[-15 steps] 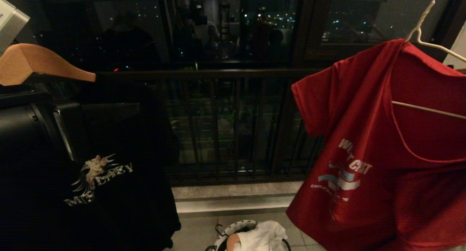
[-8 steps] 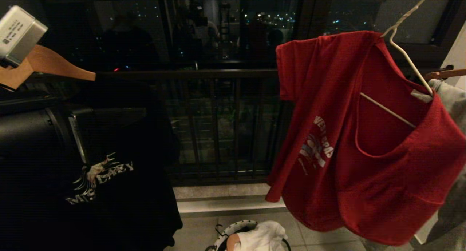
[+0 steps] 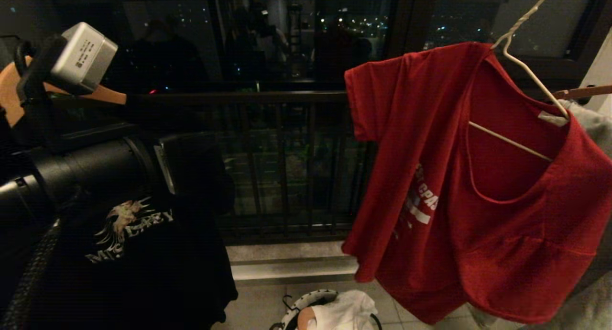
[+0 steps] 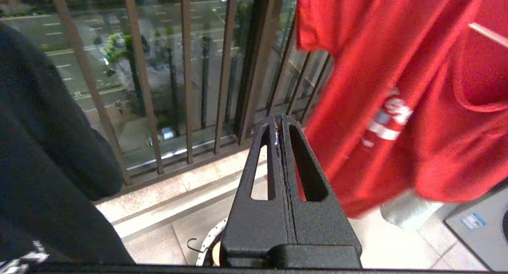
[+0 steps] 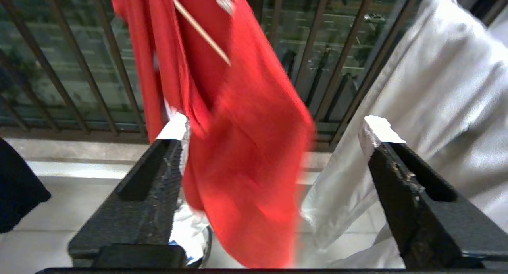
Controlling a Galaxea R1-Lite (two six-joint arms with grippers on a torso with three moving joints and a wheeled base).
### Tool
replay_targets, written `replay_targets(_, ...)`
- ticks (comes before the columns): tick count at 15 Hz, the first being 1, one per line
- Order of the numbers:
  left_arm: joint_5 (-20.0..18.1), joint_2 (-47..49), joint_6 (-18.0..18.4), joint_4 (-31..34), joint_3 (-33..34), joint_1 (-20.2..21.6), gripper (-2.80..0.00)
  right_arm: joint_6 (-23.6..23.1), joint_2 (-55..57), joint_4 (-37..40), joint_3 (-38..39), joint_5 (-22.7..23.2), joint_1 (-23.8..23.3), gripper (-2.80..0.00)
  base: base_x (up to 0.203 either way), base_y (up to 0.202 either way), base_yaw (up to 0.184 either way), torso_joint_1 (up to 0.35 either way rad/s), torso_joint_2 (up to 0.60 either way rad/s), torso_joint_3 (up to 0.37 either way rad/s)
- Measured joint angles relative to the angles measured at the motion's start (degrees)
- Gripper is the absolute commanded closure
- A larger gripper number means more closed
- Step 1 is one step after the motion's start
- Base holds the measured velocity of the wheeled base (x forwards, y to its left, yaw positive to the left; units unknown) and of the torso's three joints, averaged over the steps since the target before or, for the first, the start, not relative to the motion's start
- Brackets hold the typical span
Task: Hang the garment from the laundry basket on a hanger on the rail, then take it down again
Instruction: Take the clothes off the clothes rack
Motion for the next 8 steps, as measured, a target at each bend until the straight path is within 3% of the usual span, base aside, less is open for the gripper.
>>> replay_targets(3,-0.18,0.89,0.16,-0.02,0.39,0.0,0.0,-0.22,1.79,2.33,-3.05,0.39,0.16,-2.8,0.0,0.0,0.0,0.0,0.0,0.0)
replay_targets(4,-0.2,1.03,0.16,0.0,0.4,0.0,0.0,-0.29,1.73,2.39,-3.42,0.27,0.17,0.0,0.0,0.0,0.0,0.0,0.0,0.0)
replay_targets(8,-0.18,1.22,0.24,-0.05,0.4,-0.06,0.0,-0.72,0.08,2.4,-3.74,0.24,0.15,0.0,0.0,0.0,0.0,0.0,0.0,0.0)
